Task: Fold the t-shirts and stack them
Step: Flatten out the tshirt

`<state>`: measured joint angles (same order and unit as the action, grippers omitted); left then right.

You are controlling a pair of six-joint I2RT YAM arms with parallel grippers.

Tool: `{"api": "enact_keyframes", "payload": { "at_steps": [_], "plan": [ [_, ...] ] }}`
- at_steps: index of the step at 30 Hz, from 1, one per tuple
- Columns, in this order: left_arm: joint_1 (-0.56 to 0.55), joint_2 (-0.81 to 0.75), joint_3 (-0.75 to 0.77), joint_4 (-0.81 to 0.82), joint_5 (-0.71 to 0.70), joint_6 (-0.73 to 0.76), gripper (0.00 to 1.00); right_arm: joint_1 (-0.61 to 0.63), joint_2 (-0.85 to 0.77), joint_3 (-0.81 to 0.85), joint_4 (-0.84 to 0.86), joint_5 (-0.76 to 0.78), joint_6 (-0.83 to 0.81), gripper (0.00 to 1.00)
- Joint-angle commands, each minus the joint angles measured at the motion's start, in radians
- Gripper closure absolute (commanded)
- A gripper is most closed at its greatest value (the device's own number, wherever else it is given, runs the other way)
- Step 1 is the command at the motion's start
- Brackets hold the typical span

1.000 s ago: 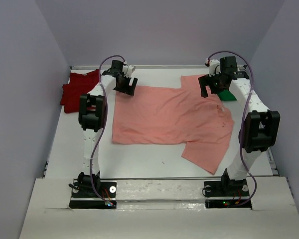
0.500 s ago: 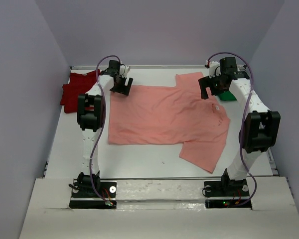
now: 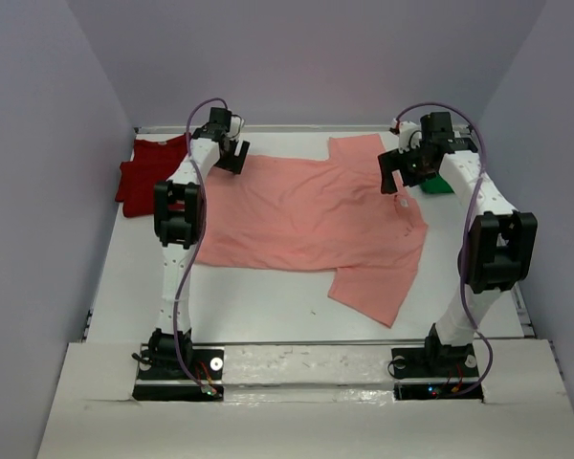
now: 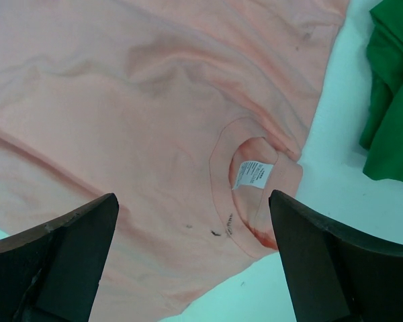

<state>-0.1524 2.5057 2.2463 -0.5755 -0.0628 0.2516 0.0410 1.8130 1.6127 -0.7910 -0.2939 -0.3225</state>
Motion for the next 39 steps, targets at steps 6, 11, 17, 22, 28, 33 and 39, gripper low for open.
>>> {"api": "enact_keyframes", "payload": {
  "at_steps": [6,11,17,22,28,33,39],
  "plan": [
    [0.025,0.007,0.076,-0.037,-0.054,0.018,0.01,0.000,0.317,0.221,-0.095,-0.178,-0.007,0.00],
    [0.025,-0.059,0.009,-0.032,-0.029,0.012,0.01,0.000,0.485,0.496,-0.194,-0.324,-0.019,0.00],
    [0.024,-0.120,-0.043,-0.032,-0.011,0.018,0.01,0.000,0.589,0.648,-0.209,-0.321,-0.030,0.00],
    [0.024,-0.140,-0.037,-0.052,-0.006,0.015,0.01,0.000,0.609,0.645,-0.220,-0.288,-0.024,0.00],
    [0.024,-0.171,-0.034,-0.070,-0.008,0.014,0.01,0.000,0.598,0.579,-0.189,-0.237,-0.024,0.00],
    [0.024,-0.205,-0.039,-0.069,-0.038,0.031,0.01,0.000,0.562,0.507,-0.108,-0.278,-0.035,0.00],
    [0.024,-0.269,-0.086,-0.043,-0.058,0.043,0.01,0.000,0.600,0.518,-0.065,-0.271,-0.047,0.00]
  ]
}}
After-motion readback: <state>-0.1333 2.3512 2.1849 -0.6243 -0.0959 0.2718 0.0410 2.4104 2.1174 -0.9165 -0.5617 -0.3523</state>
